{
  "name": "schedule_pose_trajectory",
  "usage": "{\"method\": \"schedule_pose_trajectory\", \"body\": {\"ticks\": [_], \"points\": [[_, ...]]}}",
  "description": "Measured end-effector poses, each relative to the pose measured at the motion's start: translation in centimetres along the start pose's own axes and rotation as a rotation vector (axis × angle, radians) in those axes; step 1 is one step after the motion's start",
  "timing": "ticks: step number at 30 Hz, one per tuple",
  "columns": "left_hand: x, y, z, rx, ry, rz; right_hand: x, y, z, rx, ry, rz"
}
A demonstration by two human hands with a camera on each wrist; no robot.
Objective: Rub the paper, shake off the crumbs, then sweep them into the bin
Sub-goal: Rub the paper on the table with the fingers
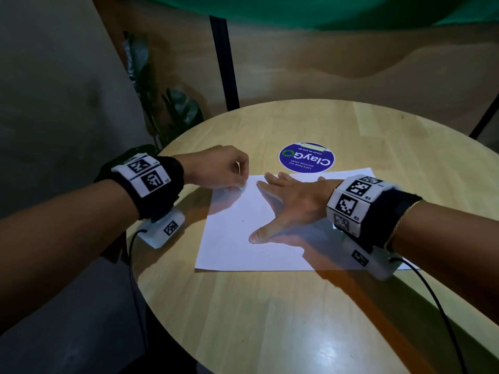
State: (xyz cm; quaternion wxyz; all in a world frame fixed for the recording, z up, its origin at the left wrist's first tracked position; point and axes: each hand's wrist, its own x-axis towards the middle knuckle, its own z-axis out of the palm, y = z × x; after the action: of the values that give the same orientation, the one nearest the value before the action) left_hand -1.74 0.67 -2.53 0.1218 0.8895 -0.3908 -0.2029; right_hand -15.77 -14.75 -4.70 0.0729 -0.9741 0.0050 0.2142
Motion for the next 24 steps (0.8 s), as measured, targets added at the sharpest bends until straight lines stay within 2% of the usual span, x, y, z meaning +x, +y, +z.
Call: {"method": "schedule_pose_trajectory", "body": {"ticks": [1, 2, 4, 5, 9, 10, 13, 14, 17, 18, 21, 22, 24], "points": [[0.0, 0.0, 0.1, 0.007, 0.019, 0.005, 0.0, 0.0, 0.0, -0.003, 0.003, 0.001], [-0.2, 0.0, 0.3, -0.006, -0.018, 0.02, 0.1, 0.0, 0.0, -0.002, 0.0, 0.003], [-0.7, 0.4, 0.5, -0.077, -0.178, 0.043, 0.3, 0.0, 0.0, 0.013, -0.022, 0.004], [-0.9, 0.5, 0.3, -0.094, -0.217, 0.042, 0.4, 0.0, -0.1, 0.017, -0.028, 0.004], [-0.3, 0.2, 0.1, 0.008, -0.029, 0.027, 0.5, 0.3, 0.1, -0.007, -0.022, -0.01], [-0.4, 0.4, 0.3, -0.001, -0.053, 0.036, 0.6, 0.4, 0.1, -0.006, -0.034, -0.011], [-1.0, 1.0, 0.4, -0.057, -0.258, 0.044, 0.7, 0.4, 0.1, 0.012, -0.05, -0.003], [-1.0, 1.0, 0.1, -0.04, -0.252, 0.04, 0.7, 0.4, 0.1, 0.007, -0.041, 0.0], [-0.9, 0.7, -0.3, 0.037, -0.119, 0.029, 0.5, 0.4, 0.1, -0.007, -0.017, -0.011], [-1.1, 0.8, -0.1, 0.021, -0.152, 0.041, 0.6, 0.4, 0.1, 0.0, -0.025, -0.011], [-2.1, 1.3, 0.3, -0.032, -0.362, 0.072, 0.8, 0.4, 0.1, 0.022, -0.054, 0.007], [-2.2, 1.2, 0.1, -0.006, -0.357, 0.07, 0.8, 0.3, 0.1, 0.022, -0.052, 0.012], [-1.9, 0.8, -0.3, 0.079, -0.205, 0.062, 0.6, 0.2, 0.1, 0.019, -0.039, 0.009]]}}
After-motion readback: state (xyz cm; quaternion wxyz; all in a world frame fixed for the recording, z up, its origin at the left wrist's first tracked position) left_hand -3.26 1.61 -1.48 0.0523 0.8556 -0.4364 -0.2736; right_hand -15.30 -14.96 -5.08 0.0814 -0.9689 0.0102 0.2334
